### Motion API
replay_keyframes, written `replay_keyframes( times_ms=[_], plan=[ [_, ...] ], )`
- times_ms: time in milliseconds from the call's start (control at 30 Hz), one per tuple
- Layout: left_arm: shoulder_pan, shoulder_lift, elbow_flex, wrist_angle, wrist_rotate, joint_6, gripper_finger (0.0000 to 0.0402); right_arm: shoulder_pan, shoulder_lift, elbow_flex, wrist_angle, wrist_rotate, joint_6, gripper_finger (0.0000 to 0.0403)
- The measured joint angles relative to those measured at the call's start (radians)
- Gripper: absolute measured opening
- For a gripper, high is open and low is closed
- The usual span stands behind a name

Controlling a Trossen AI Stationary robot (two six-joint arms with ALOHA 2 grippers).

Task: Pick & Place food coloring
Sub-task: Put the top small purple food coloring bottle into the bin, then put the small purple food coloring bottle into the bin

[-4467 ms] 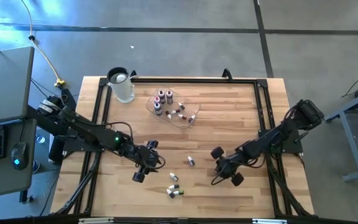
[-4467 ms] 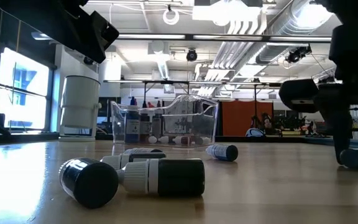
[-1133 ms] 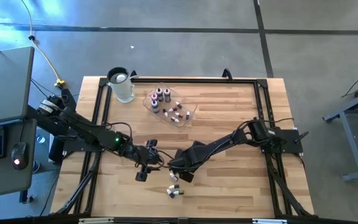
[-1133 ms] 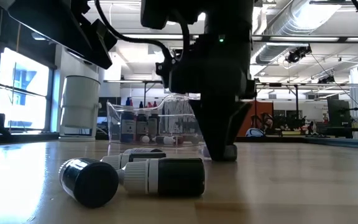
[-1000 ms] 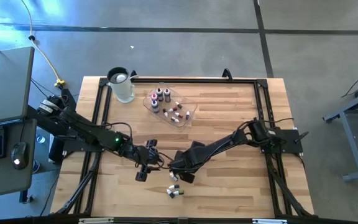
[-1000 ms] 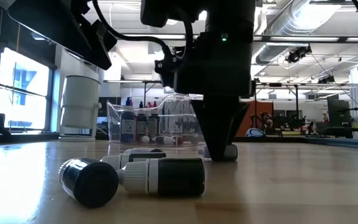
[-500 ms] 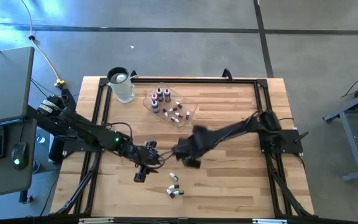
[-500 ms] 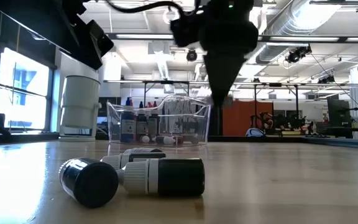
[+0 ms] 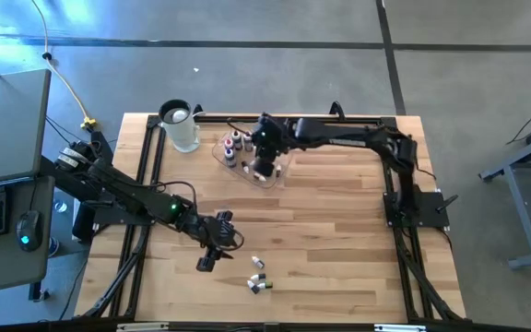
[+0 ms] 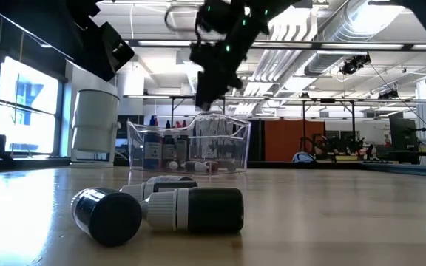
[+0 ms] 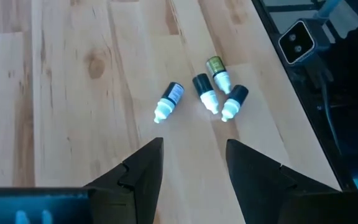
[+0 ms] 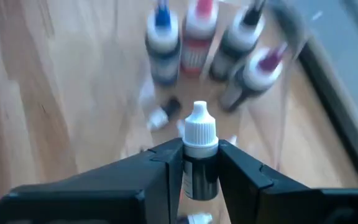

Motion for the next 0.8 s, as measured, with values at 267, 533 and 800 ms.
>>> replay_keyframes(
  times_ms=[267, 533, 800],
  plan=[
    [0.0, 0.0, 0.0, -0.007, -0.002, 0.0, 0.0174, -0.079, 0.11, -0.002, -0.107, -0.064, -0.144, 0.0082],
    [0.0, 0.0, 0.0, -0.008, 0.0, 0.0, 0.0174, -0.065, 0.145, -0.001, -0.069, -0.021, -0.297, 0.0112],
    [0.0, 0.001, 0.0, 0.002, 0.001, 0.005, 0.0174, -0.024, 0.098, 0.062, -0.141, 0.043, -0.217, 0.0138]
  ],
)
